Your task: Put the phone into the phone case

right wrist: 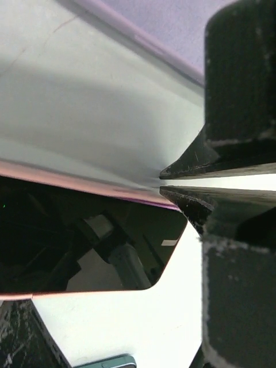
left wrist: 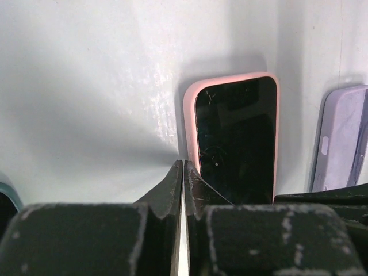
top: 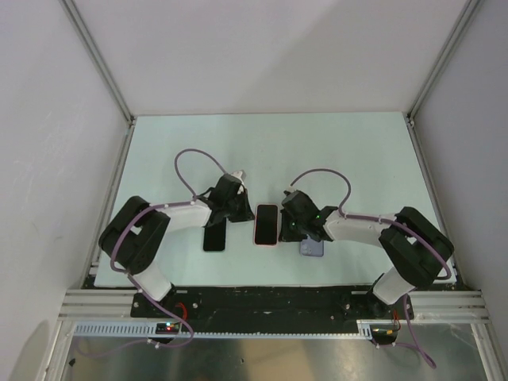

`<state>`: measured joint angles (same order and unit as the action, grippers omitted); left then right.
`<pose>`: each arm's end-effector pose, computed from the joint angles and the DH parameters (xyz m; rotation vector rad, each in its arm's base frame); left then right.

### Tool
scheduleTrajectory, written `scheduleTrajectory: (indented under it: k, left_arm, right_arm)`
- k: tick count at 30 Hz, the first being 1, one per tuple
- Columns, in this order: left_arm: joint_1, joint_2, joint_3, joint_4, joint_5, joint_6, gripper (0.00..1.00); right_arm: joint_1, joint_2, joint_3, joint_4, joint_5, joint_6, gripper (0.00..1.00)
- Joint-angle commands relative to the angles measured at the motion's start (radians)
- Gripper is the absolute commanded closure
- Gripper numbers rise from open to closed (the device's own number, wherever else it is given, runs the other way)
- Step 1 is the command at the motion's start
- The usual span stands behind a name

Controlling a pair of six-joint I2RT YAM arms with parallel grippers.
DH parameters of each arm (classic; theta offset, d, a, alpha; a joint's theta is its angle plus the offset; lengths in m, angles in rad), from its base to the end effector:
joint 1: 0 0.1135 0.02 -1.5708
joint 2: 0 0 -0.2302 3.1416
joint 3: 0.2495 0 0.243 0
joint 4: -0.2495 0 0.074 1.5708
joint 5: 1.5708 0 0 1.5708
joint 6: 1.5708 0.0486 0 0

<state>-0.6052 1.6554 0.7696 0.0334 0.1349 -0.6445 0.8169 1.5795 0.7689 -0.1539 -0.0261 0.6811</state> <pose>0.2556 -0.1848 0.1065 0.0146 2.5471 -0.6988 0.2028 0.2178 0.1137 -0.1908 2.6464 0.5904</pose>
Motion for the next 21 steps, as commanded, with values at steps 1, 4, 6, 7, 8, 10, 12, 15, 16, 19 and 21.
scheduleTrajectory:
  k: [1, 4, 6, 7, 8, 10, 12, 15, 16, 19, 21]
  left_arm:
    - [0.0, -0.051, 0.02, -0.005, -0.006, 0.039, 0.93]
    - [-0.002, -0.138, -0.021, -0.055, -0.025, 0.059, 0.92]
    - [-0.015, -0.191, -0.049, -0.085, -0.02, 0.069, 0.9]
    - [-0.031, -0.213, -0.06, -0.097, -0.02, 0.074, 0.89]
    - [-0.045, -0.229, -0.069, -0.106, -0.021, 0.076, 0.85]
    - [-0.078, -0.264, -0.097, -0.114, -0.039, 0.072, 0.78]
    - [-0.104, -0.283, -0.116, -0.115, -0.052, 0.066, 0.72]
    - [-0.134, -0.278, -0.132, -0.116, -0.063, 0.062, 0.69]
    - [-0.143, -0.272, -0.132, -0.115, -0.064, 0.062, 0.69]
    - [-0.166, -0.257, -0.133, -0.115, -0.068, 0.065, 0.7]
    - [-0.172, -0.251, -0.134, -0.115, -0.07, 0.067, 0.71]
  right_arm:
    - [-0.022, -0.071, -0.011, -0.044, 0.033, 0.04, 0.85]
    - [-0.024, -0.128, -0.01, -0.06, 0.06, 0.036, 0.82]
    - [-0.013, -0.155, -0.01, -0.064, 0.064, 0.037, 0.79]
    - [-0.003, -0.163, -0.009, -0.065, 0.066, 0.038, 0.78]
    - [0.006, -0.166, -0.008, -0.067, 0.067, 0.041, 0.78]
    - [0.026, -0.162, -0.005, -0.065, 0.069, 0.046, 0.75]
    - [0.042, -0.144, 0.0, -0.063, 0.07, 0.053, 0.74]
    - [0.061, -0.11, 0.01, -0.062, 0.077, 0.059, 0.74]
    - [0.067, -0.101, 0.014, -0.062, 0.08, 0.06, 0.74]
    - [0.078, -0.078, 0.021, -0.06, 0.087, 0.064, 0.74]
    - [0.081, -0.069, 0.022, -0.058, 0.09, 0.067, 0.74]
